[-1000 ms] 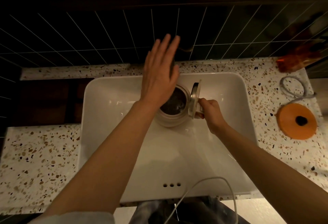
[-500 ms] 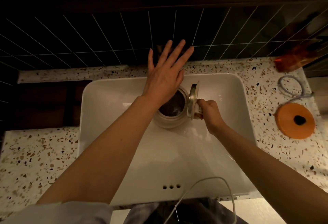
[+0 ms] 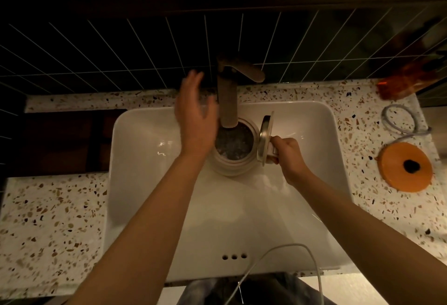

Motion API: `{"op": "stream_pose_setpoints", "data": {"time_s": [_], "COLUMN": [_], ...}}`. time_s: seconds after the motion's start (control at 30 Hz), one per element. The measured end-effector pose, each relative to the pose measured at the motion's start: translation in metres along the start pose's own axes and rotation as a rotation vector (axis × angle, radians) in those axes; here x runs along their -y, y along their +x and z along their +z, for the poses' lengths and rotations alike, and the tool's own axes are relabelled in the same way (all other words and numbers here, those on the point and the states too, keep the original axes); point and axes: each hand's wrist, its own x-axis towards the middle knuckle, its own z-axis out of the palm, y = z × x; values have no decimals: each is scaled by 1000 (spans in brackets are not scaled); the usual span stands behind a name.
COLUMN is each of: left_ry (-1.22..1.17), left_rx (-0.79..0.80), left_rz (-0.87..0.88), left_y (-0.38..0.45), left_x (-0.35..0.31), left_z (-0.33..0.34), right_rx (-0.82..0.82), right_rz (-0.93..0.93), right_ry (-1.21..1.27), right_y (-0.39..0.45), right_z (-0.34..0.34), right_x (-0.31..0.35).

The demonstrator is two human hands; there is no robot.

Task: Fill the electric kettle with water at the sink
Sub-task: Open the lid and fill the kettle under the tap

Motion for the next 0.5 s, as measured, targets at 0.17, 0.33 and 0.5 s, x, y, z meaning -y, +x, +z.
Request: {"op": "stream_pose_setpoints", "data": {"time_s": [0.17, 0.33, 0.5], "left_ry": [-383, -621, -738], "left_rx": [-53, 19, 24], "left_rz": [-764, -1036, -942], "left_y": [-26, -46, -61], "left_x": [30, 30, 26], "left_z": [-10, -2, 2], "right_rx": [-15, -2, -7], "right_rz": [-17, -28, -47], "right_ry": [34, 49, 15], "right_y": [3, 7, 10], "right_z": [0, -1, -2], "right_x": [-5, -13, -22]}}
